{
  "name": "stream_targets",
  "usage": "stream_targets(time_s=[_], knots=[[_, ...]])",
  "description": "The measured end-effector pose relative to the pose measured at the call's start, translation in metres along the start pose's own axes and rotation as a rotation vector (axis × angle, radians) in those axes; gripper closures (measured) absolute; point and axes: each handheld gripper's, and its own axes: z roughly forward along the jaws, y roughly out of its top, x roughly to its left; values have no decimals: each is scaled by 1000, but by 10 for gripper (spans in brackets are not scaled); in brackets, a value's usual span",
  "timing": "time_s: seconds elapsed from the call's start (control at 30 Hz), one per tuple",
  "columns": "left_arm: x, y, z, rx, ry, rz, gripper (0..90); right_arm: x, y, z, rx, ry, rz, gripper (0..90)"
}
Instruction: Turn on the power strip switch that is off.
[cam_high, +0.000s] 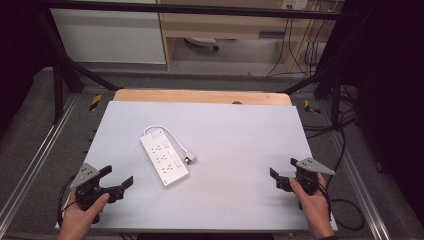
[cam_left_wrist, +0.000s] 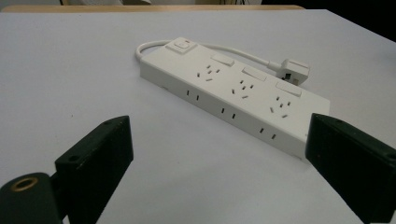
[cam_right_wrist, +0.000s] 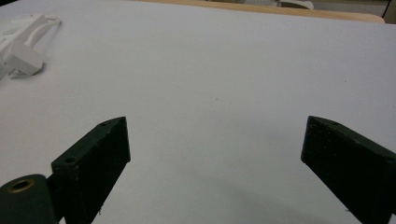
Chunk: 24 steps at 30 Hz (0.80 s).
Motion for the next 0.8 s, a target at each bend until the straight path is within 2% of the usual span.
stream_targets(time_s=[0.27,0.4,0.6,0.8], knots=[[0,0,-1,-10,8,-11,79,0,-1,-2,6,5,17,87],[-2,2,-1,-21,11,-13,69,3,-1,0,21,16,-6,68],[-10,5,2,-36,2,17,61,7,0,0,27,16,-33,55],[-12,12,11,-42,13,10,65,8,1,1,34,27,-29,84]])
